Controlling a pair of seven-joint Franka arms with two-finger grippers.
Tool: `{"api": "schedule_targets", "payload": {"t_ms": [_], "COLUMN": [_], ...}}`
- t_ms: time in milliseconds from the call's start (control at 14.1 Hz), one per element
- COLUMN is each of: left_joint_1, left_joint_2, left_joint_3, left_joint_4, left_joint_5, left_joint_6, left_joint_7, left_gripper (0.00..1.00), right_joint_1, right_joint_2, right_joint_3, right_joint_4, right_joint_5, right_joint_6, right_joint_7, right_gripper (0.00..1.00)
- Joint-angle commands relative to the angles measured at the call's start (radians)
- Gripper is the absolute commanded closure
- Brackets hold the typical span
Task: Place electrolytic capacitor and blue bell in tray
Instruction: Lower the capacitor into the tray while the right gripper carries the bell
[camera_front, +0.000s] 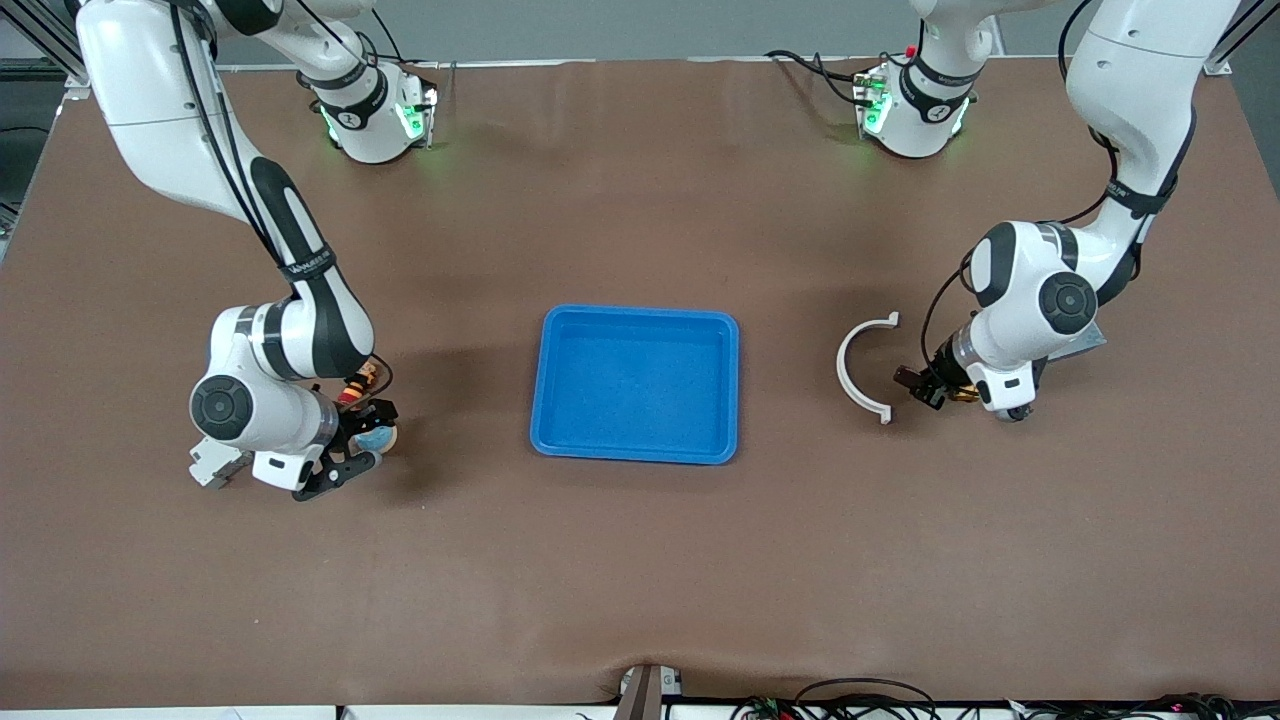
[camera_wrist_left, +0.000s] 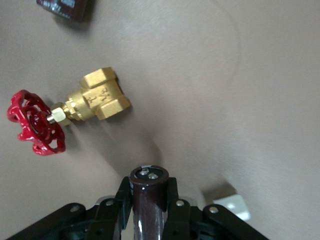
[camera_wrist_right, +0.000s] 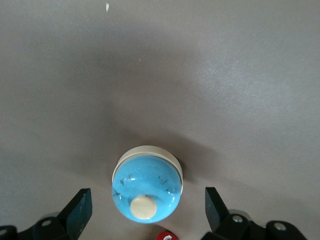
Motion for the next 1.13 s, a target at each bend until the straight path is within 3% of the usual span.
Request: {"api": "schedule_targets", "payload": {"t_ms": [0, 283, 495, 566, 778, 849, 1061], "left_joint_1": [0.005, -0.009, -0.087, -0.13, -0.222, -0.251, -0.342], "left_joint_2": [-0.086, -0.071, -0.058, -0.046, 0.009, 0.012, 0.052], "left_joint_3": [-0.042, -0.139, -0.147, -0.147, -0.147, -0.147, -0.147], "left_joint_4": [-0.006, 0.166, 0.221, 0.243, 0.324, 0.329, 0.382], "left_joint_5": [0.005, 0.002, 0.0, -0.001, 0.003, 0.005, 0.006], "left_joint_6": [-0.088, -0.32, -0.359, -0.357, -0.359, -0.359, -0.358], "left_joint_7": [-0.038, -0.228, -0.333, -0.408, -0.613, -0.662, -0.781], "left_gripper": [1.0, 1.0, 1.0, 1.0, 1.0, 1.0, 1.0], "right_joint_1": [-0.001, -0.002, -0.001, -0.001, -0.001, -0.001, 0.002], "right_joint_2": [0.013, 0.036, 0.041, 0.044, 0.044, 0.044, 0.042], "right_joint_3": [0.005, 0.005, 0.005, 0.005, 0.005, 0.005, 0.005], "right_joint_4": [0.001, 0.002, 0.002, 0.002, 0.002, 0.002, 0.005], "right_joint_5": [0.003, 0.003, 0.003, 0.003, 0.003, 0.004, 0.01], "right_joint_6": [0.005, 0.016, 0.024, 0.03, 0.036, 0.036, 0.031], "right_joint_7": [-0.01, -0.01, -0.012, -0.01, -0.01, -0.01, -0.01], "right_gripper": [0.0, 0.0, 0.0, 0.07, 0.66, 0.79, 1.0]}}
